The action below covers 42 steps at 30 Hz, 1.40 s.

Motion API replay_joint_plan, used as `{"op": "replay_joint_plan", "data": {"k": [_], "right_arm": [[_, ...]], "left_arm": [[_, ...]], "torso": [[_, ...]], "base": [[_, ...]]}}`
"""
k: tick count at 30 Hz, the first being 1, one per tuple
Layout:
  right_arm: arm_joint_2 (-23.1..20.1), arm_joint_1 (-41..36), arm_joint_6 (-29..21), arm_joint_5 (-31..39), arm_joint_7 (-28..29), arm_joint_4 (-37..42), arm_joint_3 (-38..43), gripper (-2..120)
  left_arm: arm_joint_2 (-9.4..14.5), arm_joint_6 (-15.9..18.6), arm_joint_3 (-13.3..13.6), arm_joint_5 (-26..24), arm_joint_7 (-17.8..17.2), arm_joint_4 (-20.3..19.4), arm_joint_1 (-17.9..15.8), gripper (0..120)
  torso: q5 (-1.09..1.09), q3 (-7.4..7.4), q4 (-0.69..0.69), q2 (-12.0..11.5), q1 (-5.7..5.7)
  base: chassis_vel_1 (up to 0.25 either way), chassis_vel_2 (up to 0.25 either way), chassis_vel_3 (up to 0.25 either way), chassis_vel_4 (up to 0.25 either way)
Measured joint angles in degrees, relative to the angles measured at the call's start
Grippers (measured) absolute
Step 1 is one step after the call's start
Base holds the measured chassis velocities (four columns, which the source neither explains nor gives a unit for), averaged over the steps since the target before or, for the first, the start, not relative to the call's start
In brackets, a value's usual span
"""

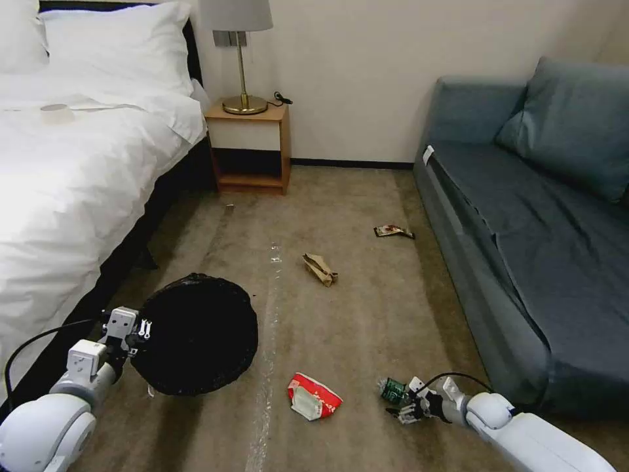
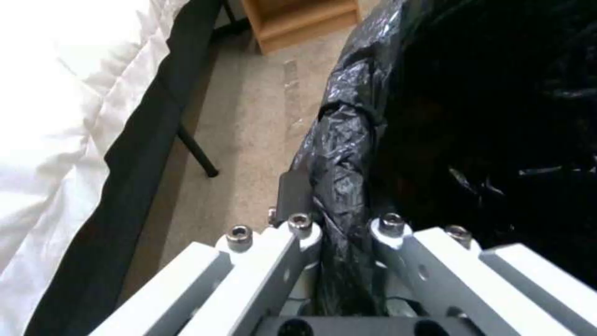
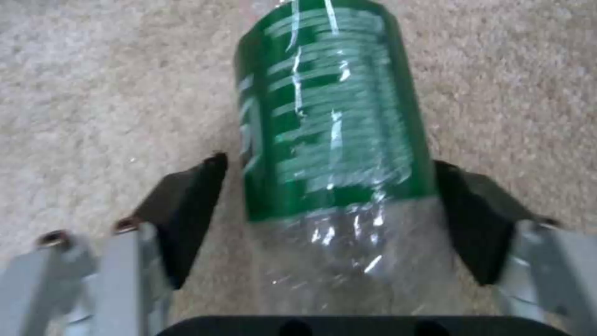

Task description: Pick up the trash bin, then pick up the garbage on the floor and place it into the trash bin.

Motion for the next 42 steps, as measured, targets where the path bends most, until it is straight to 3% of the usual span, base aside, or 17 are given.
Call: {"op": "replay_joint_plan", "data": {"k": [4, 6, 17, 25, 29, 31, 34, 42], "right_arm": [[0.3, 0.1, 0.2, -0.1, -0.1, -0.4, 0.2, 64], [0.1, -0.5, 0.2, -0.1, 0.0, 0.7, 0.6, 51], [-1.1, -2.6, -0.4, 0.1, 1.0, 6.4, 3.7, 23], [-2.2, -2.6, 1.2, -1.5, 0.2, 14.4, 7.6, 22], [-2.2, -1.2, 1.5, -0.1, 0.5, 20.1, 10.2, 22], [-2.8, -0.2, 0.2, 2.4, 1.8, 25.4, 11.1, 22], [-4.2, 0.6, -1.9, 5.0, 3.2, 30.7, 11.2, 22], [-10.4, -0.6, -7.0, 13.5, 7.8, 47.2, 11.1, 22]], "left_arm": [[0.0, -0.2, -0.2, 0.0, 0.0, 0.0, 0.5, 3], [-0.1, -0.4, -0.5, 0.0, 0.0, 0.0, 0.8, 3], [-0.5, -0.9, -0.3, 0.4, 0.1, 0.9, 0.7, 3], [-1.1, -0.9, 2.1, 0.6, 0.1, 1.6, -1.6, 3], [-1.8, -1.2, 4.5, 1.3, 0.1, 2.3, -3.3, 3], [-2.7, -0.9, 7.1, 1.7, -0.3, 2.7, -5.0, 3], [-3.0, -0.5, 8.4, 1.8, -0.6, 3.1, -6.2, 3], [-3.9, 0.0, 10.1, 2.2, -1.3, 5.3, -8.8, 3]], "torso": [[-0.01, 0.00, 0.00, 0.0, 0.00], [0.00, 0.00, -0.01, 0.0, 0.00], [0.00, 0.00, -0.01, 0.0, 0.00], [0.01, 0.00, -0.01, 0.0, 0.00], [0.00, 0.00, 0.00, 0.0, -0.01], [0.00, 0.00, 0.01, 0.0, -0.01], [-0.01, 0.00, 0.01, 0.0, -0.01], [0.00, 0.00, -0.01, 0.0, -0.01]], "base": [[0.000, 0.000, 0.000, 0.000], [0.000, 0.000, 0.000, 0.000], [0.000, 0.000, 0.000, 0.000], [0.000, 0.000, 0.000, 0.000], [0.000, 0.000, 0.000, 0.000], [0.000, 0.000, 0.000, 0.000], [0.000, 0.000, 0.000, 0.000], [0.000, 0.000, 0.000, 0.000]]}}
